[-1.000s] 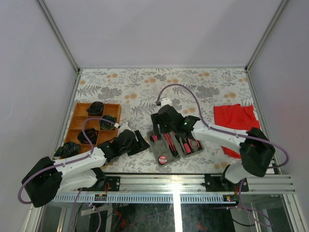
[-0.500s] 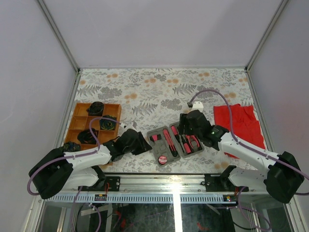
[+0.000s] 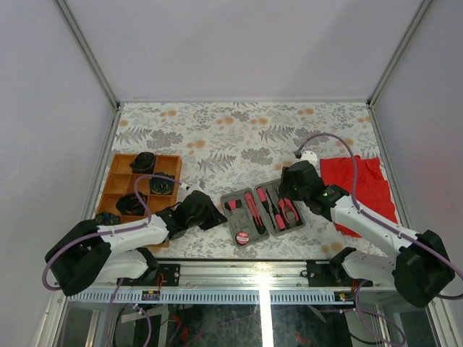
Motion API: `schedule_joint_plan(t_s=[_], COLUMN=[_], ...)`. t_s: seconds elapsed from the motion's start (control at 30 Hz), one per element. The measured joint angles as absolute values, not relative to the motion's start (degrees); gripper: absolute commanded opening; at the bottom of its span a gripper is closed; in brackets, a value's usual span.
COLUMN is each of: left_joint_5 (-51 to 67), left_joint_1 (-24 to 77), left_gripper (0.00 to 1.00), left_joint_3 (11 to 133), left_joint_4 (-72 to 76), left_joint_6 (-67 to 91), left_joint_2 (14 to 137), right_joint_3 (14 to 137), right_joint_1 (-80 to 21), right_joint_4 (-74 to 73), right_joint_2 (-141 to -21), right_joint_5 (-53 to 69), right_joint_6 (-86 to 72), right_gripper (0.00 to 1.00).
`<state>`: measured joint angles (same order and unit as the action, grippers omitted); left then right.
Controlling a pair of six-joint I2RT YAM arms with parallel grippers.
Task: Sort the tools into containers
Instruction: Place the engineering item in the storage box, then close the storage box at the center of the board.
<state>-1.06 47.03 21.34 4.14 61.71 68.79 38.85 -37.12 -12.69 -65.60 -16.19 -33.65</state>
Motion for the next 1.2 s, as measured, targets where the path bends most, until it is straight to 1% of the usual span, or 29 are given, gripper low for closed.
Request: schedule_joint_plan(t_s=[0.17, 0.33, 0.47, 0.63, 0.77, 0.93, 1.2], left_joint_5=[-0.9, 0.0, 1.6, 4.0, 5.6, 7.2, 7.6], left_joint_1=[43.8, 39.0, 35.4, 33.6, 33.3, 33.3, 33.3], left_gripper=[0.00, 0.00, 0.00, 0.00, 0.00, 0.00, 0.00], left_joint_3=[21.5, 21.5, 21.5, 21.7, 21.8, 21.7, 20.6], left_joint_4=[2.3, 0.4, -0.8, -0.3, 1.9, 4.1, 5.9], left_joint_6=[60.5, 56.7, 53.8, 51.7, 51.1, 50.4, 50.2], left_joint_2=[67.5, 64.9, 64.9, 66.3, 68.0, 68.9, 68.6], right_joint_3=[38.3, 35.7, 31.5, 26.6, 24.3, 23.8, 23.7], right_joint_1=[-29.1, -21.2, -15.3, -12.6, -12.1, -11.7, -11.2], right_joint_4=[-13.0, -11.2, -6.5, 1.5, 7.6, 12.8, 14.7], right_joint_2=[-65.8, -66.9, -67.7, -69.6, -72.1, -75.3, -75.6], right_joint_5=[-11.0, -1.1, 8.8, 19.6, 26.2, 30.8, 33.0], right_joint_6=[-32.1, -29.1, -28.3, -29.2, -30.9, -32.6, -33.4], right_gripper=[0.67, 0.72, 0.77, 0.79, 0.77, 0.69, 0.56])
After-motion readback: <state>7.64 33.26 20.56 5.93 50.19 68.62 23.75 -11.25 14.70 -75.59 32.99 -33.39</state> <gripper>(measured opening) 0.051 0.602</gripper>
